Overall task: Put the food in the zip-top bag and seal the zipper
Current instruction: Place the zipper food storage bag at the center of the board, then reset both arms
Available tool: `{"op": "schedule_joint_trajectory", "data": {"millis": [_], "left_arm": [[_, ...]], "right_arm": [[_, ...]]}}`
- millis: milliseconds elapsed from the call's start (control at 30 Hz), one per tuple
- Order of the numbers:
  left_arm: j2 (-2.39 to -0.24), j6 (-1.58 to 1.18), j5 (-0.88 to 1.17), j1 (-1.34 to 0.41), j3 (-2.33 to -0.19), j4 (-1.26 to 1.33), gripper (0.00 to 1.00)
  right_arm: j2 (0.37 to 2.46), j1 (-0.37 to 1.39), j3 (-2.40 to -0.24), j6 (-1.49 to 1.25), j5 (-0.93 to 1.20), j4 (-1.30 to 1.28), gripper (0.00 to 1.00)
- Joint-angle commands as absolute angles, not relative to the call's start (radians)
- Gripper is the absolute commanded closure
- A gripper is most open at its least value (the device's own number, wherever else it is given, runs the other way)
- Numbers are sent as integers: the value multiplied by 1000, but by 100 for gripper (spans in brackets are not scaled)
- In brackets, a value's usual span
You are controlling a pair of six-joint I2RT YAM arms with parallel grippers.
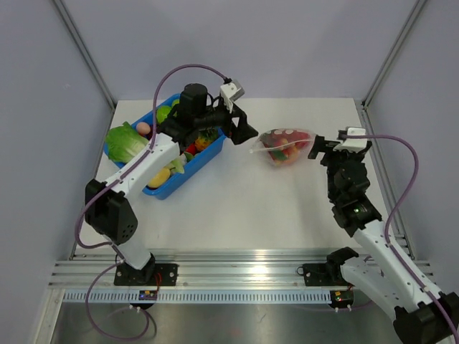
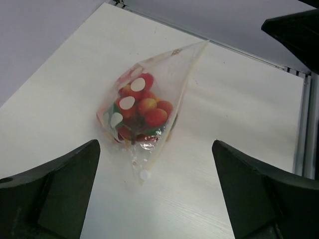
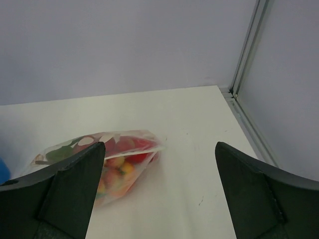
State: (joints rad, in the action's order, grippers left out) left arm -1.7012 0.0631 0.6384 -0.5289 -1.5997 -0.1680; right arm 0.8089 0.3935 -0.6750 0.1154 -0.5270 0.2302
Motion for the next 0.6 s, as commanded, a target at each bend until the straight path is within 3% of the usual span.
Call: {"op": "schedule_joint_trajectory", "data": {"millis": [0,133,300,567], "left_arm": [[-1481,22,597,-528,-1496,-54,2],[-1350,-105,463,-528,-1382,-60,1],[-1270,-210,179,-529,-1362,-280,1],[-1087,-247,-47,-529,-1255,-479,1]], "right_arm": [[715,391,-663,-37,-552,66,0],[742,391,-808,-136,-603,-167,1],[912,391,-1055,-346,-624,-559,1],[1092,391,-1187,-620,-594,-891,1]]}}
